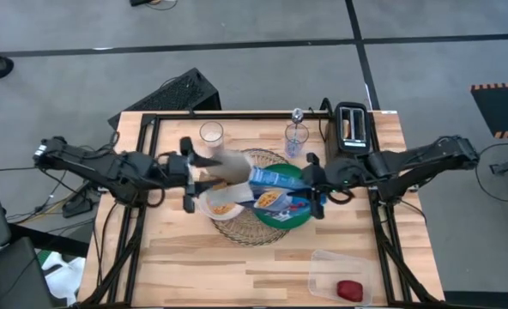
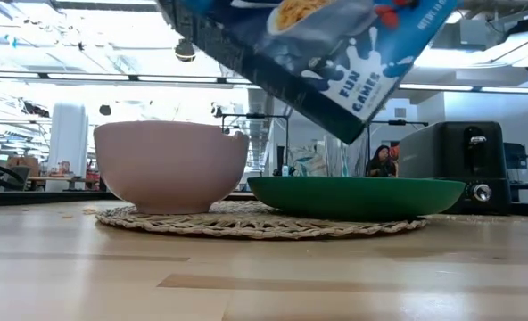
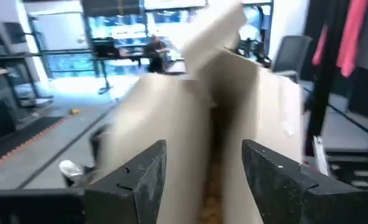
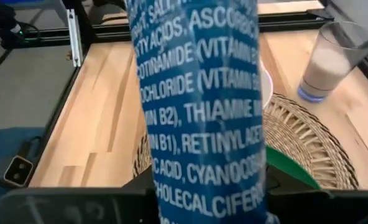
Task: Arrange a breakfast setting
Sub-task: Pour the cereal into the white bowl
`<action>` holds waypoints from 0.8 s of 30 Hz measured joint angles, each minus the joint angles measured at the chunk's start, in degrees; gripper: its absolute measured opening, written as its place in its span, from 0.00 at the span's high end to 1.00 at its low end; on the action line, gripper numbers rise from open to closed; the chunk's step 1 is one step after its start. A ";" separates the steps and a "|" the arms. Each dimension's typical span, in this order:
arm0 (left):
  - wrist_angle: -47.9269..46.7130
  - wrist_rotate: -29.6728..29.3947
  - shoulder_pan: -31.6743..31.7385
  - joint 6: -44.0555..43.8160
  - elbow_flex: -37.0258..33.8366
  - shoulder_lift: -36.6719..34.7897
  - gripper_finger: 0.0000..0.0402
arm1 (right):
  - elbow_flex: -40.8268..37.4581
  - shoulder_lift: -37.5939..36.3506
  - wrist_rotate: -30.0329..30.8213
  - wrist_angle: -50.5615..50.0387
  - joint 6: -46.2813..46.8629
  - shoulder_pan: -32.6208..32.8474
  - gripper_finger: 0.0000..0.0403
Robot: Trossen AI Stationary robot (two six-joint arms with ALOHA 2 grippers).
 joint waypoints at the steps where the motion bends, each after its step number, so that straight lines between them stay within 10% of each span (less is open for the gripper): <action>1: -1.62 -1.26 -0.01 0.01 0.00 -1.05 0.51 | -1.84 -1.38 0.42 1.23 0.16 0.26 0.71; 11: -12.16 -6.48 0.00 -4.13 -3.75 -10.50 0.50 | -14.87 -14.84 2.16 12.45 -0.32 0.89 0.72; 24: 22.86 -3.66 -0.04 -6.93 -26.50 -10.06 0.50 | -17.56 -16.11 1.23 28.31 -11.30 -0.38 0.72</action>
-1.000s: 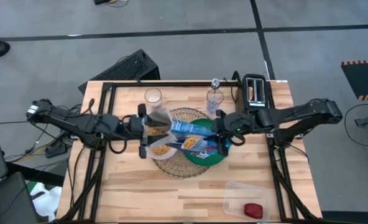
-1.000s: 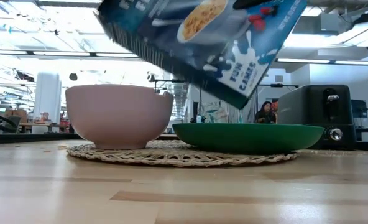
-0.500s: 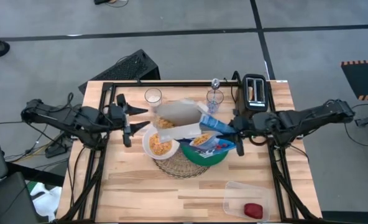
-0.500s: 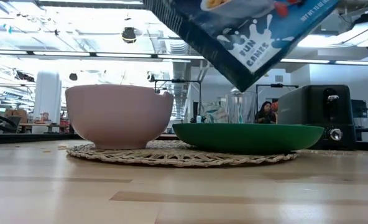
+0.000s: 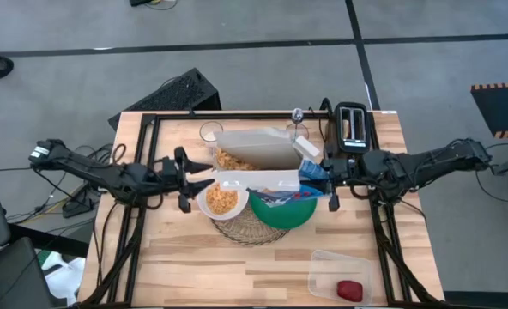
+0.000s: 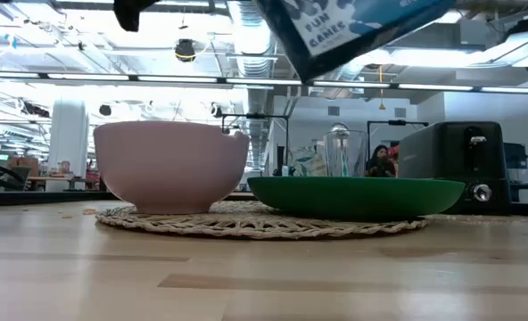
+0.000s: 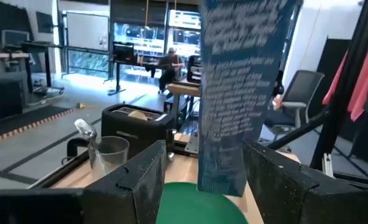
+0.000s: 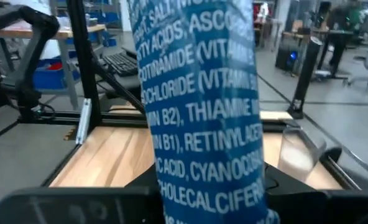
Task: Arrange a breakfast setting
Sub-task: Pour the cereal into the white bowl
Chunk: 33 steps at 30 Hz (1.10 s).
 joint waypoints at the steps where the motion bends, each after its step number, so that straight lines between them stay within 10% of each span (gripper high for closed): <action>1: 1.21 0.61 0.01 0.68 -0.42 0.79 0.50 | -0.06 0.54 -1.13 1.13 -0.49 -0.24 0.72; 9: 3.26 5.08 0.03 -0.08 2.48 7.22 0.46 | -0.05 6.23 -7.47 10.31 -2.31 -4.05 0.72; 21: 2.72 6.26 -0.03 1.27 5.04 11.41 0.03 | -0.04 13.26 -11.87 21.86 -3.24 -7.51 0.72; 33: 4.57 6.66 -0.11 1.30 5.13 11.36 0.03 | 0.04 20.90 -12.16 31.85 -3.80 -7.86 0.72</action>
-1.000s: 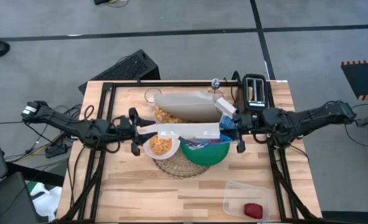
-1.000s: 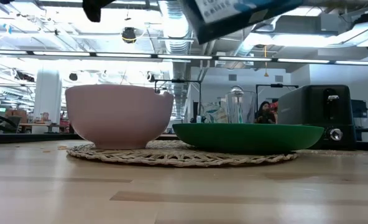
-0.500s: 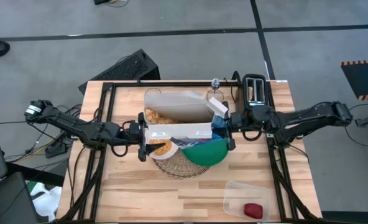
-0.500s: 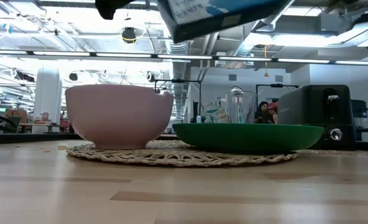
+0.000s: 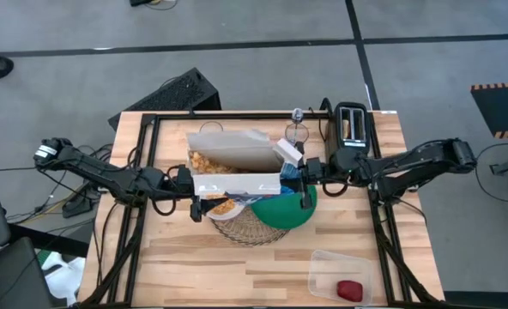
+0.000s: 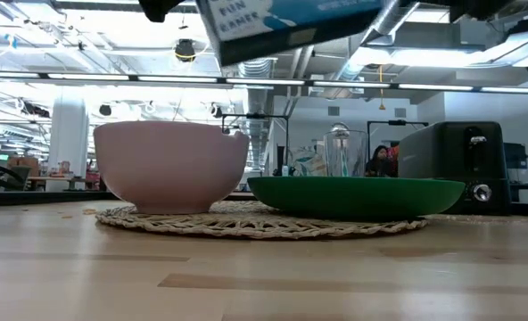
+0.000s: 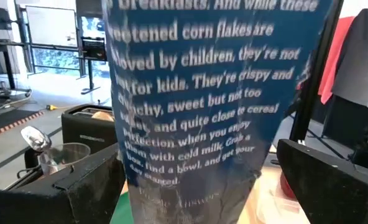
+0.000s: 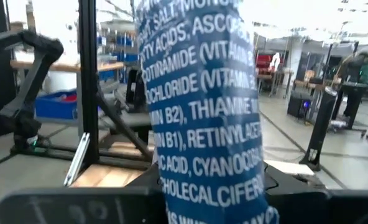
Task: Arrange a breakfast setting
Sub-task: Pour the cereal into the white bowl
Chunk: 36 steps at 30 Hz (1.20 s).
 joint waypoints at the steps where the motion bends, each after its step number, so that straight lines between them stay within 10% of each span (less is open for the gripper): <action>1: 0.01 -0.39 -0.01 -0.02 0.01 0.00 0.03 | 0.00 0.83 0.00 1.89 0.02 -0.01 0.72; 14: 5.57 -5.00 0.08 2.14 -0.03 2.05 0.06 | 1.15 10.92 0.16 11.40 2.24 -0.05 0.72; 22: 5.27 -8.72 -0.33 4.21 0.01 2.71 0.55 | 2.86 12.62 0.22 11.76 3.41 -0.05 0.65; 36: 1.31 -12.20 -2.83 8.71 -0.05 -0.76 0.57 | 3.18 3.79 0.14 -2.42 3.39 1.33 0.29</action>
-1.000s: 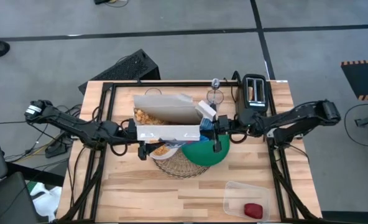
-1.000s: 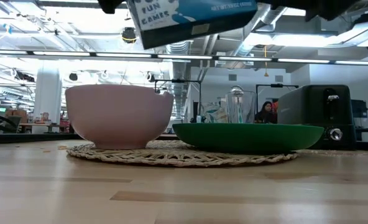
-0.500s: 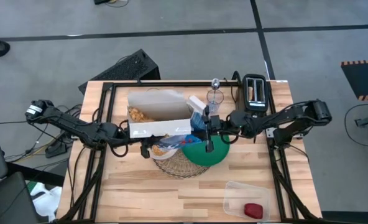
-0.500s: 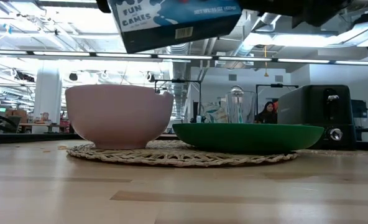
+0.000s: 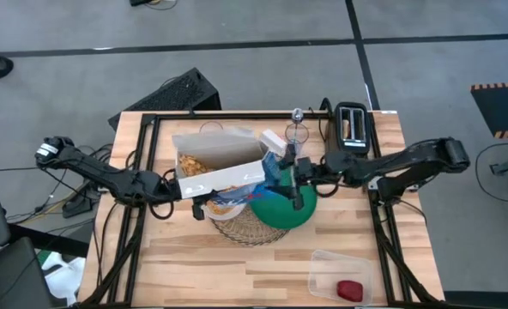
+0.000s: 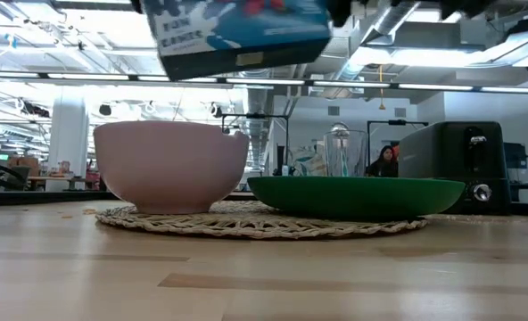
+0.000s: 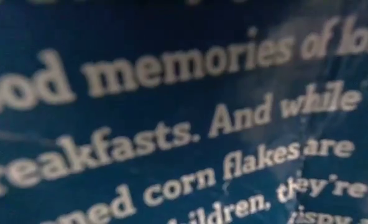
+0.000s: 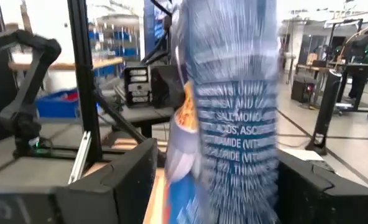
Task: Arrange a breakfast setting
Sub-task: Pour the cereal into the white bowl
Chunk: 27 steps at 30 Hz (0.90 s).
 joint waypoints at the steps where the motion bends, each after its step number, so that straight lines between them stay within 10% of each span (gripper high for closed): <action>1: -2.48 -1.71 -0.95 0.31 0.63 -1.21 0.57 | 0.06 -2.20 0.14 -3.45 -0.49 0.51 0.28; 11: -39.61 -31.26 -8.74 -6.82 15.99 -6.13 0.57 | -0.08 -17.33 -0.08 -26.67 -2.43 6.34 0.27; 27: -73.02 -52.19 -5.54 -30.60 25.06 -8.63 0.58 | -6.40 -19.34 0.23 -29.74 1.50 11.19 0.27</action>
